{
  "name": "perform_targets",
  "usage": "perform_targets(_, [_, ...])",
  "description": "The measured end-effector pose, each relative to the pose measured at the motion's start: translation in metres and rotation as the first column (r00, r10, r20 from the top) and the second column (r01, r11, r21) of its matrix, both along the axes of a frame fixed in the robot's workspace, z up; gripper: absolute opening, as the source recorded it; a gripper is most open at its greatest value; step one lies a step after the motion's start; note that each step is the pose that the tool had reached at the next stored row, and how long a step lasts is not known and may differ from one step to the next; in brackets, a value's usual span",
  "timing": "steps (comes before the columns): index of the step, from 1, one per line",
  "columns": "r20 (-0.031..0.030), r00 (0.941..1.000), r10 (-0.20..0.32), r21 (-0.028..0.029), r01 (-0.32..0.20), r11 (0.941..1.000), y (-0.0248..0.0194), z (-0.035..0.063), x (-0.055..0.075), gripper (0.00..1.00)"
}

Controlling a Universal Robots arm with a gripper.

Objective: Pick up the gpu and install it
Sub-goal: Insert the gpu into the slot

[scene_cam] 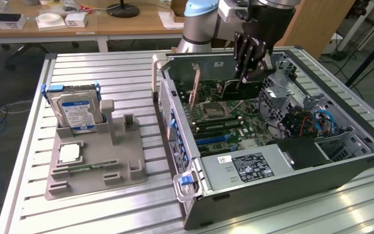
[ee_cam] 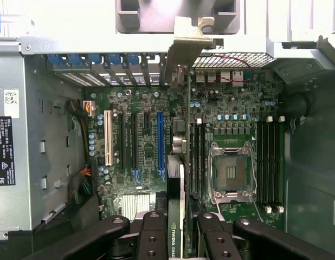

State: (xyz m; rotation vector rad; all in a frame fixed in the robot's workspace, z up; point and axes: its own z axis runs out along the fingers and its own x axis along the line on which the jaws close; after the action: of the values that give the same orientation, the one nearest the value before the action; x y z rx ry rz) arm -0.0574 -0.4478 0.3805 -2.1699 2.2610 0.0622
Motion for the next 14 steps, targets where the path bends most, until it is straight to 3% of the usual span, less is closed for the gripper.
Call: perform_targets(14, [0.0, 1.0, 0.0, 0.0001, 0.0, 1.0, 0.0, -0.0141, 0.0, 0.26])
